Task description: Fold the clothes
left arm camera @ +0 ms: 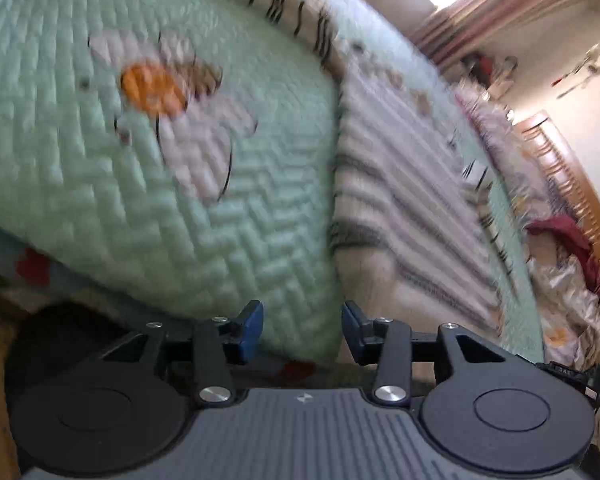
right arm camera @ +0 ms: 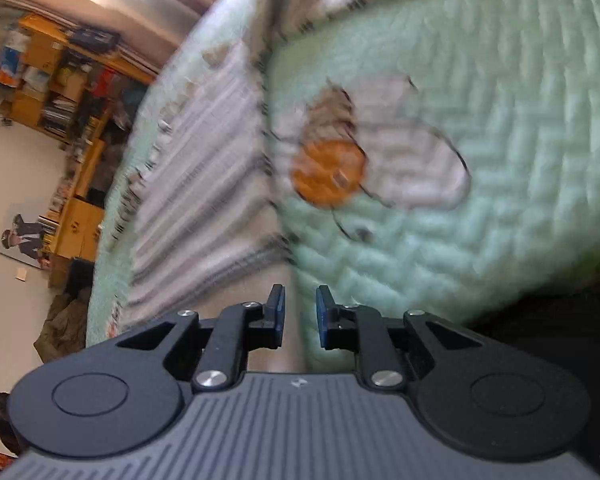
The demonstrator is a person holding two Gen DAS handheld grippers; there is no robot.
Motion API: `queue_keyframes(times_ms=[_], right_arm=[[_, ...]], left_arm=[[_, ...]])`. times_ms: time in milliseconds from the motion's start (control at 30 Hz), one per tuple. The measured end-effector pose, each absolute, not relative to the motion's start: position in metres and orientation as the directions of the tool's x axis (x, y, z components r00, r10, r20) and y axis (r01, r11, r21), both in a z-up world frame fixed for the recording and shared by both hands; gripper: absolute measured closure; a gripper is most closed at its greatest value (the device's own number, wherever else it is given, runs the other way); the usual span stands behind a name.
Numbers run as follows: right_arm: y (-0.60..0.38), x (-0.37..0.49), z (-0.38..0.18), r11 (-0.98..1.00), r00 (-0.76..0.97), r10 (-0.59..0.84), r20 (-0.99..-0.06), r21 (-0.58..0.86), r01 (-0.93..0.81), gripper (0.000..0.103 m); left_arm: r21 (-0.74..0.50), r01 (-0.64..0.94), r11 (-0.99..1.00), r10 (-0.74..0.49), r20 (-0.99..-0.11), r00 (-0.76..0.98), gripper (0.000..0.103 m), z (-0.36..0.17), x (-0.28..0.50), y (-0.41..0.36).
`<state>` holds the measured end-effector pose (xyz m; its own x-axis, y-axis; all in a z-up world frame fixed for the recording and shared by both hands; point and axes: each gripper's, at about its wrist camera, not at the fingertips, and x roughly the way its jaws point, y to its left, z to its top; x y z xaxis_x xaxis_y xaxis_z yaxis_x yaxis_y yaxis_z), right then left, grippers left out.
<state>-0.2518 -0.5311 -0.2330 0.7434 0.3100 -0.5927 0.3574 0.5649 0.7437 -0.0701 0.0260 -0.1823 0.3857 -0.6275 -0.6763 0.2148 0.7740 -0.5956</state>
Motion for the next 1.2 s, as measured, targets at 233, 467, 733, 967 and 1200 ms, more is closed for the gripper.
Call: queue_keyframes(times_ms=[233,467,733,967,1200], right_arm=[[-0.496,-0.225,-0.208,0.651,0.746,0.366,-0.556,0.726,0.221,0.066],[-0.428,-0.185,-0.198,0.695,0.664,0.511,-0.545,0.717,0.053,0.064],[-0.312,-0.127,-0.174,0.782,0.611,0.594,-0.523,0.553,-0.287,0.049],[-0.279,-0.105,-0.212,0.910,0.586,0.414,-0.697,0.331,-0.250,0.051],[-0.299,-0.116,-0.215,0.900,0.613,0.423,-0.667,0.391,-0.196,0.050]], left_arm=[[-0.495,0.247,0.833,-0.553,-0.752,0.359,0.049,-0.189,-0.043,-0.023],[-0.650,0.136,0.747,-0.655,-0.687,0.314,0.040,-0.205,-0.024,-0.023],[-0.683,0.101,0.723,-0.675,-0.669,0.310,0.041,-0.211,-0.027,-0.025],[-0.722,0.087,0.687,-0.705,-0.632,0.323,0.041,-0.205,-0.034,-0.013],[-0.817,0.001,0.577,-0.792,-0.559,0.245,0.039,-0.231,-0.040,-0.013]])
